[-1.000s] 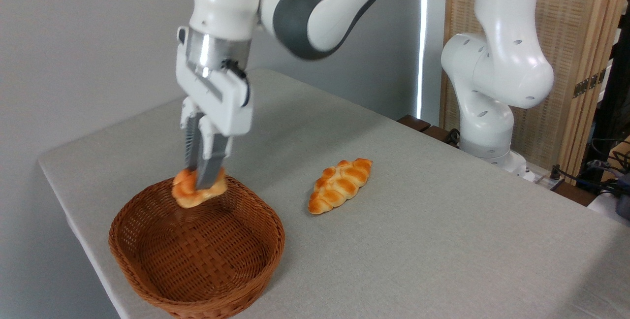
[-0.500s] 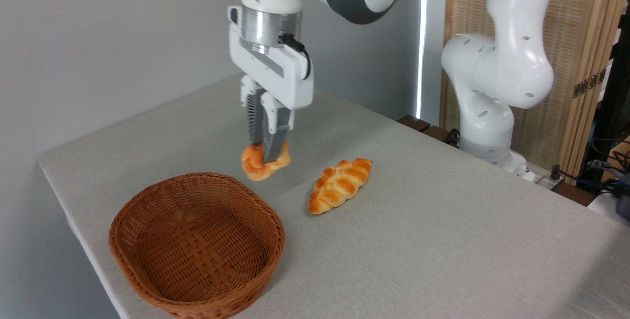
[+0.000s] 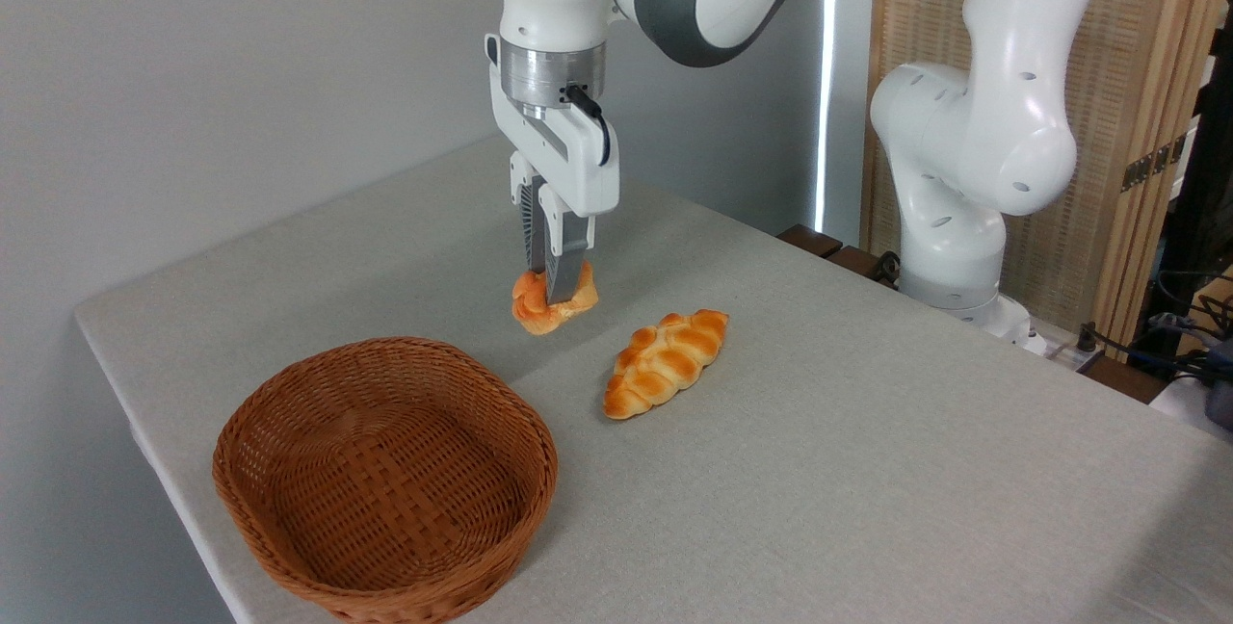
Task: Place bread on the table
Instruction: 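Lift the bun out of the basket and carry it beside the braided roll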
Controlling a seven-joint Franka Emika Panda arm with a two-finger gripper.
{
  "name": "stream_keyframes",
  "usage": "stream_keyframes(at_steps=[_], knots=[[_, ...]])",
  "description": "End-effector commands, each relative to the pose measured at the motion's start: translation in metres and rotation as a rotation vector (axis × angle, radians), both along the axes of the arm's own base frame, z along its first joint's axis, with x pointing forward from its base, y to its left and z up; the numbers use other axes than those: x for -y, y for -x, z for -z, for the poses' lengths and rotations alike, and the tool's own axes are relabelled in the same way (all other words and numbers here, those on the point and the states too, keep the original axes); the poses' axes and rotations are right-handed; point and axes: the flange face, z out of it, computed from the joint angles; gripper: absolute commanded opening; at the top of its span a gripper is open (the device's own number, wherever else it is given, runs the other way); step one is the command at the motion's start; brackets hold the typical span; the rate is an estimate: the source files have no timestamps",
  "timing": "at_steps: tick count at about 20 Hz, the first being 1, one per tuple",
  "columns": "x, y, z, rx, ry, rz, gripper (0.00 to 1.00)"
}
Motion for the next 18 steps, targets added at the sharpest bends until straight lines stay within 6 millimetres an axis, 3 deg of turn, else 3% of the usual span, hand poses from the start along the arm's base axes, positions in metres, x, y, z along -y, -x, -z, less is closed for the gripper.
stream_keyframes(at_steps=[1,6,10,18], knots=[[0.016,0.008,0.002,-0.011,0.018,0.029,0.45],[0.027,0.009,0.015,-0.037,0.007,0.052,0.46],[0.027,0.009,0.018,-0.043,0.005,0.052,0.63],[0.028,0.009,0.017,-0.042,0.005,0.055,0.77]])
